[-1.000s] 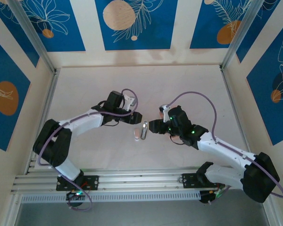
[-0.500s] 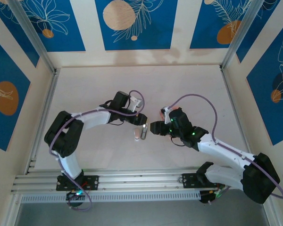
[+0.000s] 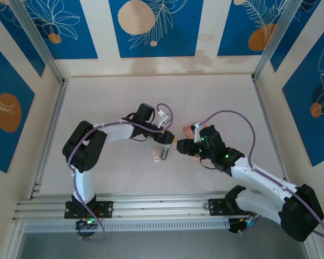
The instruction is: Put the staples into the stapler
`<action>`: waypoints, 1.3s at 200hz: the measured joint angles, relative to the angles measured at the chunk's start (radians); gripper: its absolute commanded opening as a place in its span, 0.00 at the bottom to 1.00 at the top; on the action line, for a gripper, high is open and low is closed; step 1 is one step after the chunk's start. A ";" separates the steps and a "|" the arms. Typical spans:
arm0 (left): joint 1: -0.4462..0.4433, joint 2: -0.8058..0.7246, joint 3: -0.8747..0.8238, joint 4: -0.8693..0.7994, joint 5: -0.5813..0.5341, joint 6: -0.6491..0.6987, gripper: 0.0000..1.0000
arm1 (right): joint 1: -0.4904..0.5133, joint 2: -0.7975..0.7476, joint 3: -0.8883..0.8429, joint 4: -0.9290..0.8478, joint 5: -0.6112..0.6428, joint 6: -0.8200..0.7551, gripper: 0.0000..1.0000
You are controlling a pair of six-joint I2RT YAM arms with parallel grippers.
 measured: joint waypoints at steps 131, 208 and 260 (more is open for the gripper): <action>-0.018 -0.140 -0.130 -0.086 0.014 0.211 0.60 | -0.025 0.000 0.000 -0.031 -0.021 -0.004 0.55; -0.021 -0.376 -0.289 -0.055 -0.204 0.122 0.66 | -0.017 0.193 0.089 -0.028 -0.101 -0.006 0.54; -0.022 -0.598 -0.443 0.054 -0.523 -0.051 0.69 | 0.006 0.364 0.202 -0.098 -0.090 0.015 0.53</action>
